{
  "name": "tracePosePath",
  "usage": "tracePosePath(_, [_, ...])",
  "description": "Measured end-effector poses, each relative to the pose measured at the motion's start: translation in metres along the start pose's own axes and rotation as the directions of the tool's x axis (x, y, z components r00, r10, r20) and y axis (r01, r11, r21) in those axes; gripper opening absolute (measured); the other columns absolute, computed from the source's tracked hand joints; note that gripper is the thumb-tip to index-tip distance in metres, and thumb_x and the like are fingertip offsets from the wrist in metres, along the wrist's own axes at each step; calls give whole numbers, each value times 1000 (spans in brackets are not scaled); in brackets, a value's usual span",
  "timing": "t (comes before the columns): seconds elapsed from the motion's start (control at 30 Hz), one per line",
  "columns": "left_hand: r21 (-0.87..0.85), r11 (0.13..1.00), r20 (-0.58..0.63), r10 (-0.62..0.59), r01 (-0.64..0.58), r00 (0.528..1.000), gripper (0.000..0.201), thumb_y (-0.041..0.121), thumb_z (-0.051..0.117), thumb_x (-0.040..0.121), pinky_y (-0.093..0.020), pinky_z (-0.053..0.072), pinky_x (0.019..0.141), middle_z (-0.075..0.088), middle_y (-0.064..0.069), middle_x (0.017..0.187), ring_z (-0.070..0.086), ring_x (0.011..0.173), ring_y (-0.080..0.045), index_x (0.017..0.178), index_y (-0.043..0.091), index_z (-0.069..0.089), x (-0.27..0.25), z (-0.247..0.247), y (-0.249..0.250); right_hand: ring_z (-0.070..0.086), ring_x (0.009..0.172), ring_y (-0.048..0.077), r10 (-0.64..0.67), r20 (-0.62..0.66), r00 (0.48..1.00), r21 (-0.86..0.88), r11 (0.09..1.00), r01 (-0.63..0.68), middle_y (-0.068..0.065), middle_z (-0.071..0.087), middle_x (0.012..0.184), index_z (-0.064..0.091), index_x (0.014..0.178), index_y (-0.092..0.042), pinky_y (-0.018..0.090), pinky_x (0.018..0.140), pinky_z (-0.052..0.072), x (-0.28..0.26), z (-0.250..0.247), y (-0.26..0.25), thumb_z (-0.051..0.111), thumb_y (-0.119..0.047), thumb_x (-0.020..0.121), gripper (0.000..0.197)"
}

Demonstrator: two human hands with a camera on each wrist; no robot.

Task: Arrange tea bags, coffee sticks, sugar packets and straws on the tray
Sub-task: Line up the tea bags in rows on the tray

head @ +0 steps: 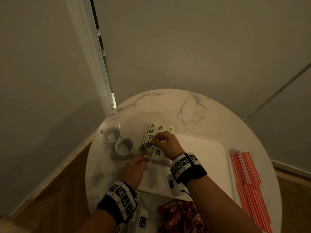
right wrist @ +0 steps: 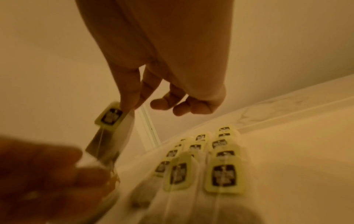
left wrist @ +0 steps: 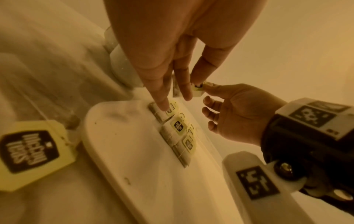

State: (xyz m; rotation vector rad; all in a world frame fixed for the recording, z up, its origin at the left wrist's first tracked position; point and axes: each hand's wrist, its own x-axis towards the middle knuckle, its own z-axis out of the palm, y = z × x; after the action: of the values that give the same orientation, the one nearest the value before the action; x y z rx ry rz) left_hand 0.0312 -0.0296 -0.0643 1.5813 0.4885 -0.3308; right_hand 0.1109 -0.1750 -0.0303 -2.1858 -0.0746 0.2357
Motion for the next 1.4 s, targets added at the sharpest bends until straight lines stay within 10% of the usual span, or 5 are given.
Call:
tracePosePath(0.37, [28, 985, 34, 168, -169, 985, 23, 1, 52, 87, -17, 41, 71, 62, 34, 87, 58, 81, 11, 84, 14, 71, -12, 1, 13, 51, 96, 26, -77, -122, 989, 71, 994, 86, -2, 54, 84, 70, 83, -21, 36, 87, 41, -6, 9, 11, 73, -15, 82, 7])
tracePosePath(0.57, [-68, 991, -82, 114, -119, 990, 20, 0, 58, 82, -42, 48, 77, 64, 0, 83, 57, 80, -22, 90, 19, 56, -9, 0, 10, 55, 85, 3, -107, 41, 993, 251, 963, 94, -2, 61, 89, 59, 77, -22, 13, 81, 41, -13, 1, 10, 65, -2, 85, 23])
tracePosePath(0.7, [-295, 947, -89, 106, -128, 990, 36, -2, 55, 90, -38, 55, 80, 65, -4, 105, 64, 95, -21, 117, 18, 42, -9, 2, 15, 53, 68, -2, -55, 119, 991, 319, 948, 14, -6, 58, 79, 56, 77, -21, 14, 62, 42, -14, -2, 9, 58, -1, 90, 24])
tracePosePath(0.93, [-166, 972, -68, 159, -169, 985, 17, 2, 58, 90, -30, 52, 74, 70, -8, 96, 65, 94, -25, 95, 16, 66, -11, -2, 13, 53, 78, 16, -47, 88, 995, 172, 985, 31, 0, 57, 78, 53, 74, -22, 35, 76, 47, -13, 0, 0, 58, -3, 90, 25])
tracePosePath(1.4, [-106, 973, -133, 192, -206, 972, 18, 3, 59, 89, -20, 50, 64, 70, -3, 96, 63, 84, -15, 103, 12, 68, -7, -9, 9, 52, 81, 12, -114, 33, 993, 124, 986, 109, -2, 56, 84, 55, 81, -15, 17, 74, 43, -18, 0, -11, 58, -3, 89, 15])
